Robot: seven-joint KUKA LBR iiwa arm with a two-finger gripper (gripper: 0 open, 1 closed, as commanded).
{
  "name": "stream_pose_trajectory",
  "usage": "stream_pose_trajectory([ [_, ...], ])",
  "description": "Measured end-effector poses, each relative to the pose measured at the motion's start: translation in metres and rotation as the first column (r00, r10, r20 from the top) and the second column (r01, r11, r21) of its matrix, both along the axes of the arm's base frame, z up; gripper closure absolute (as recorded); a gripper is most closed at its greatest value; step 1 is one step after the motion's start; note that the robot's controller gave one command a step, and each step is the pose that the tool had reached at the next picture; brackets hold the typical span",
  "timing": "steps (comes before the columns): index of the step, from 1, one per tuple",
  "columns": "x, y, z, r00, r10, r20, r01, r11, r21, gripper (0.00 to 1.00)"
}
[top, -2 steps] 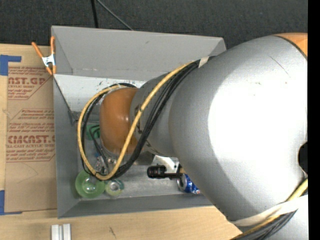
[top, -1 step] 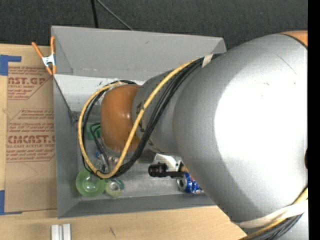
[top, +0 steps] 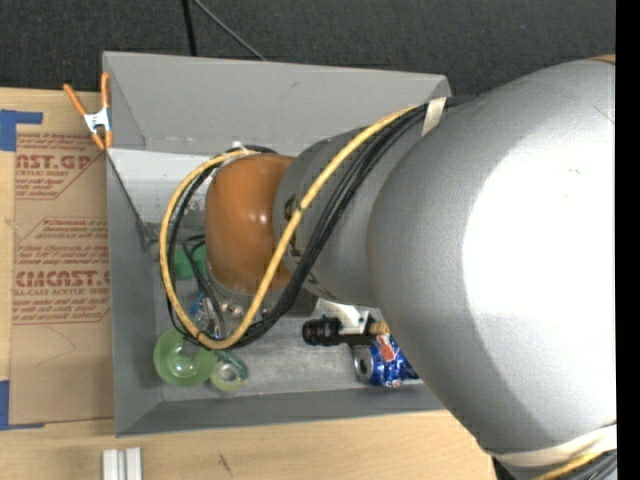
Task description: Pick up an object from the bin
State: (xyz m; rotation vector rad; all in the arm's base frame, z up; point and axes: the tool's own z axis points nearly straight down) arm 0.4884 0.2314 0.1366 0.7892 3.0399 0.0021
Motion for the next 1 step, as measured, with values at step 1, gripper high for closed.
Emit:
stream_pose_trajectory([
  [1,0.0012,0.0007,0.0668,1.000,0.001,0.004,-0.001,1.000,0.002,1.00],
])
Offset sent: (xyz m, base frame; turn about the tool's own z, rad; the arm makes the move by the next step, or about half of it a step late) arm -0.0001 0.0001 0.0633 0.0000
